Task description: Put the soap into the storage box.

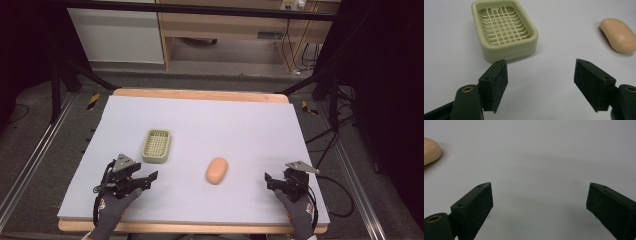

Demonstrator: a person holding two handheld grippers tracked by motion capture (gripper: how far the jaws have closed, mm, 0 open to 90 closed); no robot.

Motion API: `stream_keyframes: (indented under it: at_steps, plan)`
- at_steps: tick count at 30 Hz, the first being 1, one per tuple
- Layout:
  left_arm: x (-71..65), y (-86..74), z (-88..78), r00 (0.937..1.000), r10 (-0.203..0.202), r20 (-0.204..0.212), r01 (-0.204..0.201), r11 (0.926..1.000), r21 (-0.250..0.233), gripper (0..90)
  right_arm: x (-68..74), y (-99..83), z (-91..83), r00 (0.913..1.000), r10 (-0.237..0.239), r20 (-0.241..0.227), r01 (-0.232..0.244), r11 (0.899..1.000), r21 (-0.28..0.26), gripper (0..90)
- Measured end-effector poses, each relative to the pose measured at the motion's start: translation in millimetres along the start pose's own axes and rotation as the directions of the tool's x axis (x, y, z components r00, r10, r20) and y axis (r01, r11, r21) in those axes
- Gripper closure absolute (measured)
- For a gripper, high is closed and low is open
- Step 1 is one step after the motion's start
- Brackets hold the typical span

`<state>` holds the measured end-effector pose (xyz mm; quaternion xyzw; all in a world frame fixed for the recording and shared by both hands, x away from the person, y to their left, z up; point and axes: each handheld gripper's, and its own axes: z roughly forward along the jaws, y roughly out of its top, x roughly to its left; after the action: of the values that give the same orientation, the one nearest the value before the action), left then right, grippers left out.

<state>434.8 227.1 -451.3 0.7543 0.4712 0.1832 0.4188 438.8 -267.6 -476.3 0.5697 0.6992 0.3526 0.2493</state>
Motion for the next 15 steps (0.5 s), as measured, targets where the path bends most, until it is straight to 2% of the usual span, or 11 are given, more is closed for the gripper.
stream_keyframes:
  at_steps: [7, 15]
  plan:
    - [-7.6, 3.9, 2.8, 0.9998, 0.009, 0.015, -0.009, 1.0000, 0.000, 25.7, 0.5, 0.1, 0.4, 0.9999, -0.010, 0.011, 0.010, 1.000, 0.008, 7.2]
    - [-17.8, 8.2, 7.9, 0.9989, 0.038, 0.029, -0.038, 0.9992, 0.009, 24.6, 1.3, 0.2, 1.1, 0.9998, -0.011, 0.018, 0.011, 1.000, 0.013, 7.0]
